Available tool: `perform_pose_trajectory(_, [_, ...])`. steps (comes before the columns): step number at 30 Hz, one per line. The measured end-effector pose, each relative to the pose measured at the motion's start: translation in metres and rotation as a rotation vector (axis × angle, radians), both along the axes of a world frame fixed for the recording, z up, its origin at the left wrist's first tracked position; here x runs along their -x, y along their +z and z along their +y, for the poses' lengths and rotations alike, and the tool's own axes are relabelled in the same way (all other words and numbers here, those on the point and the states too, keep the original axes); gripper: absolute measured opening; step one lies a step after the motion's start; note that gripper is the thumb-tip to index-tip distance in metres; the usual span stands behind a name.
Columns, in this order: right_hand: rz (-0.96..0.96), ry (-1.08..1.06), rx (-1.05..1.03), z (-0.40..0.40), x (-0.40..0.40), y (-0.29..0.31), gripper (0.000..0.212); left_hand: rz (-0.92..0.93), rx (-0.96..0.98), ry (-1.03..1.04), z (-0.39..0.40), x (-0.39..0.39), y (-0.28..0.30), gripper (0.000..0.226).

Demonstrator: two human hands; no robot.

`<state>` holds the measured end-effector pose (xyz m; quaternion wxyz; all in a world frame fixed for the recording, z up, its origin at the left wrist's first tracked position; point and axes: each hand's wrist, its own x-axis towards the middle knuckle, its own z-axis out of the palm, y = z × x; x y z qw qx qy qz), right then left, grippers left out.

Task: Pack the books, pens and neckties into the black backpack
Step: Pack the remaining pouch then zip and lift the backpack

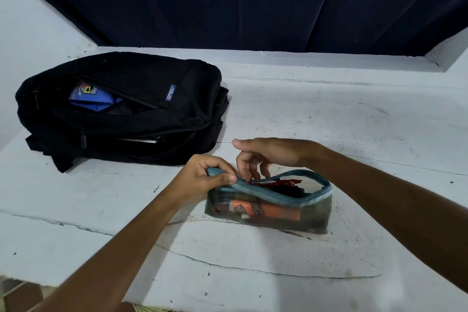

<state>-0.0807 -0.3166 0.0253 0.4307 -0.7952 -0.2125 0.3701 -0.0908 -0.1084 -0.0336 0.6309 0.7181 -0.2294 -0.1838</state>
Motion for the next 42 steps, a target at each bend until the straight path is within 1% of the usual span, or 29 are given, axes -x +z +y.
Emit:
perform_pose_trajectory(2, [0.008, 0.008, 0.013, 0.001, 0.0, -0.003, 0.073, 0.015, 0.001, -0.003, 0.0, -0.002, -0.001, 0.002])
perform_pose_trajectory(7, [0.007, 0.016, 0.061, -0.01, -0.001, -0.01, 0.081, 0.02, 0.005, -0.02, 0.004, -0.005, 0.003, 0.01])
perform_pose_trajectory(10, [0.0, 0.019, 0.046, -0.017, 0.001, -0.012, 0.083, 0.018, -0.023, -0.042, 0.006, -0.008, 0.004, 0.002])
perform_pose_trajectory(13, [-0.04, 0.045, 0.042, -0.018, 0.003, -0.014, 0.083, 0.016, -0.056, -0.063, 0.005, -0.011, 0.004, 0.014])
perform_pose_trajectory(15, [-0.068, 0.056, 0.054, -0.02, 0.004, -0.016, 0.084, 0.014, -0.064, -0.072, 0.004, -0.012, 0.005, 0.016])
perform_pose_trajectory(18, [-0.105, 0.058, 0.064, -0.023, 0.004, -0.02, 0.088, 0.014, -0.07, -0.077, 0.004, -0.013, 0.007, 0.029])
perform_pose_trajectory(24, [-0.156, 0.028, 0.093, -0.025, 0.008, -0.021, 0.087, 0.014, -0.097, -0.073, 0.005, -0.017, 0.009, 0.036])
perform_pose_trajectory(31, [-0.177, -0.017, 0.098, -0.028, 0.017, -0.017, 0.078, -0.015, -0.122, -0.066, 0.011, -0.019, 0.011, 0.04])
perform_pose_trajectory(39, [-0.185, -0.019, 0.117, -0.031, 0.019, -0.021, 0.078, -0.054, -0.126, -0.05, 0.017, -0.021, 0.011, 0.041])
perform_pose_trajectory(42, [-0.189, -0.026, 0.117, -0.035, 0.021, -0.024, 0.081, -0.066, -0.137, -0.05, 0.019, -0.019, 0.012, 0.04])
